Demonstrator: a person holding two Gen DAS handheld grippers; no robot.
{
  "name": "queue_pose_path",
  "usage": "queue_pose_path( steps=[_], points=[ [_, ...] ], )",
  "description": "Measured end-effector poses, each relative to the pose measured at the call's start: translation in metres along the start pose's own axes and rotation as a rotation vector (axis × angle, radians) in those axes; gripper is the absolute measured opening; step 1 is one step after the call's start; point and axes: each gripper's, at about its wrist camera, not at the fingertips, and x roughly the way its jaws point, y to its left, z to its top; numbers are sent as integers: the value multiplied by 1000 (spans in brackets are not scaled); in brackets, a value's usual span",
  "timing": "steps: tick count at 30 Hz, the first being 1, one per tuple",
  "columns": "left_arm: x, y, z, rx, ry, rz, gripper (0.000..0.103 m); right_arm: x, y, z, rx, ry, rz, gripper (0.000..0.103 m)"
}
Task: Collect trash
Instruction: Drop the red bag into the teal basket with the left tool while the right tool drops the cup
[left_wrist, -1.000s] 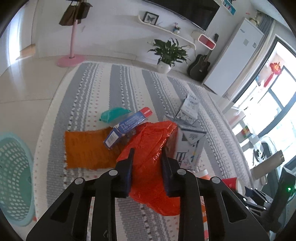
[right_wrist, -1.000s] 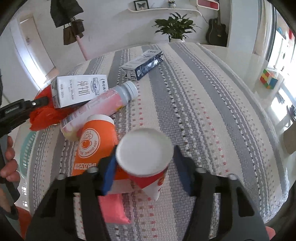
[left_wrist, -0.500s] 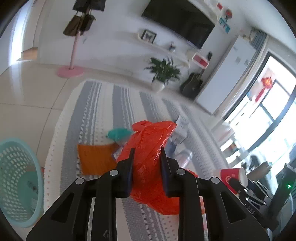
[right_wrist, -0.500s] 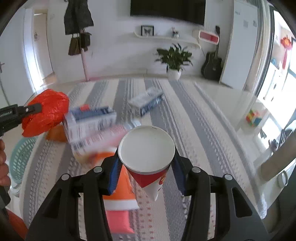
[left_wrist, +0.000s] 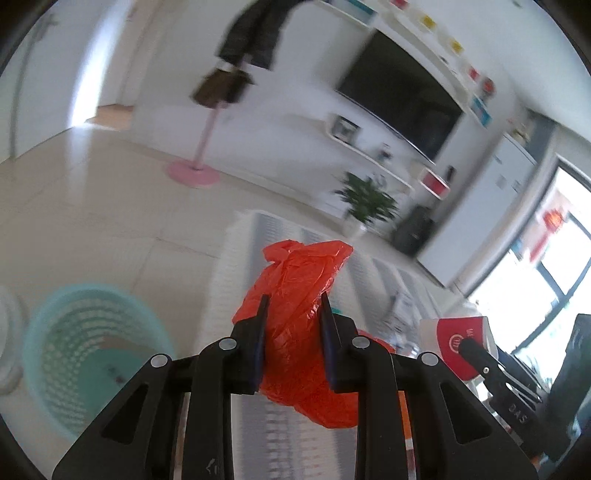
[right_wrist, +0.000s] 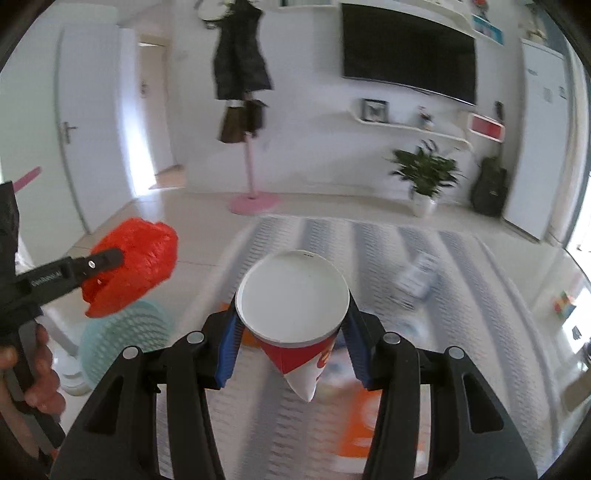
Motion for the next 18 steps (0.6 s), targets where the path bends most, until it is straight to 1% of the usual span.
queue_pose_path(
  steps=[2,5,6,10,11,13,14,15,18],
  points=[
    [-11,21,4,-30,-16,48,23,8,27,6,-11,3,60,46],
    [-23,56,7,-103,-10,95,23,23,65,11,-21,21,137,46],
    [-25,74,7,-154,2,109,23,28,76,11,-23,30,160,46],
    [-33,122,8,-314,31,104,23,60,122,10,-33,97,263,46],
    [-33,129,9,-333,38,118,23,67,132,8,-28,111,276,46],
    [-35,144,8,-344,41,198,23,90,150,4,10,167,314,46],
    [-35,147,9,-341,41,218,23,104,159,1,40,203,339,46],
    [-34,154,8,-340,47,236,23,112,164,0,54,223,347,46],
    [-33,168,7,-355,74,254,23,133,181,-10,76,277,372,46]
  ],
)
